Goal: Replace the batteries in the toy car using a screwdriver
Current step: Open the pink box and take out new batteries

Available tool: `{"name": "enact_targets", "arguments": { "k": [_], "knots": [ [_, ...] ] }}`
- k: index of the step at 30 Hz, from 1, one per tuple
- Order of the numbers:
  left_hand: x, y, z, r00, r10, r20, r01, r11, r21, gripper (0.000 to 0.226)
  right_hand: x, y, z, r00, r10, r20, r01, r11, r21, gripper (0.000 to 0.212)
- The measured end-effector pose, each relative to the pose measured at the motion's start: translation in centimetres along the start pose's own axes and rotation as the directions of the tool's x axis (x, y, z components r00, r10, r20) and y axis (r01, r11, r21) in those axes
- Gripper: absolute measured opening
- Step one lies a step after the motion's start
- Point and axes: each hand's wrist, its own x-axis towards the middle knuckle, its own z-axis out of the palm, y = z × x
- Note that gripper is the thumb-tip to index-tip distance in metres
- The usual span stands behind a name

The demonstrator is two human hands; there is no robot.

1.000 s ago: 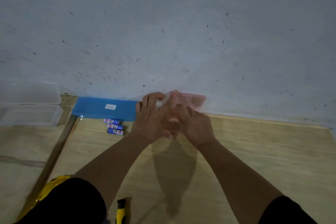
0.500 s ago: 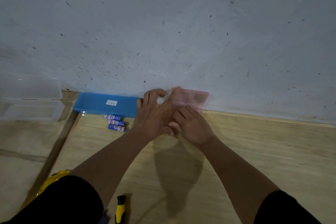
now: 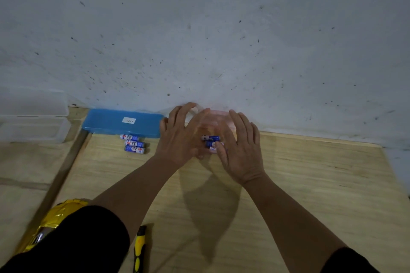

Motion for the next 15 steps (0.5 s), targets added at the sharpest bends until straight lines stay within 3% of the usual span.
{"name": "enact_targets", "arguments": {
  "k": [4,10,15],
  "knots": [
    [-0.7,0.2,-0.3,0.998,0.065,-0.011,-0.065,0.998,0.002,0.088,-0.4,-0.9,-0.3,0.997,0.078,0.009,-0.078,0.997,0.001,0.052],
    [-1.7,-0.5,-0.3,0.963,0.132,0.233,-0.146,0.988,0.043,0.061,-1.2,-1.9,-0.3,0.990,0.065,0.124,-0.087,0.978,0.187,0.052],
    [-1.9,-0.9,-0.9,0.958,0.176,0.225,-0.184,0.983,0.015,0.051,-1.2,-2.1,-0.8,0.985,0.128,0.119,-0.158,0.945,0.287,0.049]
  ]
}}
